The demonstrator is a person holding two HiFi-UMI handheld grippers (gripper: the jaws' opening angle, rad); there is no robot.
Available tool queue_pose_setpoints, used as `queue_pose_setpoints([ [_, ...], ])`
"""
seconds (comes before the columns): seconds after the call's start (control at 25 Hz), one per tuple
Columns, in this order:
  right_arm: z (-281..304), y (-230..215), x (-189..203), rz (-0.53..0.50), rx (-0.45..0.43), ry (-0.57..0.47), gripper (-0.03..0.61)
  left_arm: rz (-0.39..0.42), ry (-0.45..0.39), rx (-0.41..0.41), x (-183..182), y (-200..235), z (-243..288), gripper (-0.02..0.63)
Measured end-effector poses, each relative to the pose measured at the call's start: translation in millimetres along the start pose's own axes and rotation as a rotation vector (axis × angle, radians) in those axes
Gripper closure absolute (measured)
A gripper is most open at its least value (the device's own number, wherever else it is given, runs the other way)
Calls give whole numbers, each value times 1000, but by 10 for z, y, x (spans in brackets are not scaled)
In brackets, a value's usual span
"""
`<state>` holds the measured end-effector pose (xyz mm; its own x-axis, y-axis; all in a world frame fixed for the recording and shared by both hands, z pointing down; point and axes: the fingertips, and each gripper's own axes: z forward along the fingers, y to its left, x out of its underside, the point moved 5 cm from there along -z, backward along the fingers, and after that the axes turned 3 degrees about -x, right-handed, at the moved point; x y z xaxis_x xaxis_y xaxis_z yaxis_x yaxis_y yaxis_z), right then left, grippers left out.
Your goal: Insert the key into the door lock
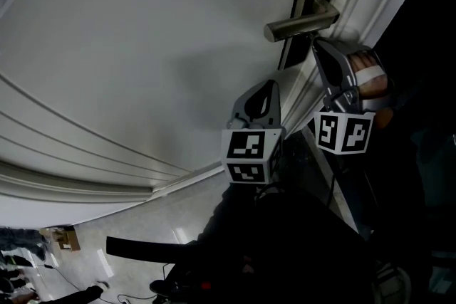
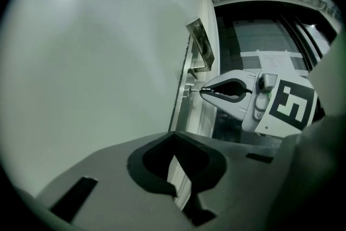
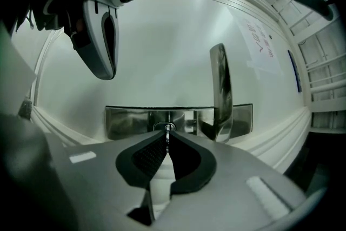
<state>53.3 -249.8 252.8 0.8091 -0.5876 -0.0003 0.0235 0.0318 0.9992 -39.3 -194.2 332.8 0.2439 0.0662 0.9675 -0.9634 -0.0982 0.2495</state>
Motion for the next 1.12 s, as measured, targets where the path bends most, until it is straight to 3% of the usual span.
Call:
queue_pose_setpoints([
  [1.12, 38, -12, -7, 8, -7, 10, 566, -10, 15, 30, 36, 11, 34, 612],
])
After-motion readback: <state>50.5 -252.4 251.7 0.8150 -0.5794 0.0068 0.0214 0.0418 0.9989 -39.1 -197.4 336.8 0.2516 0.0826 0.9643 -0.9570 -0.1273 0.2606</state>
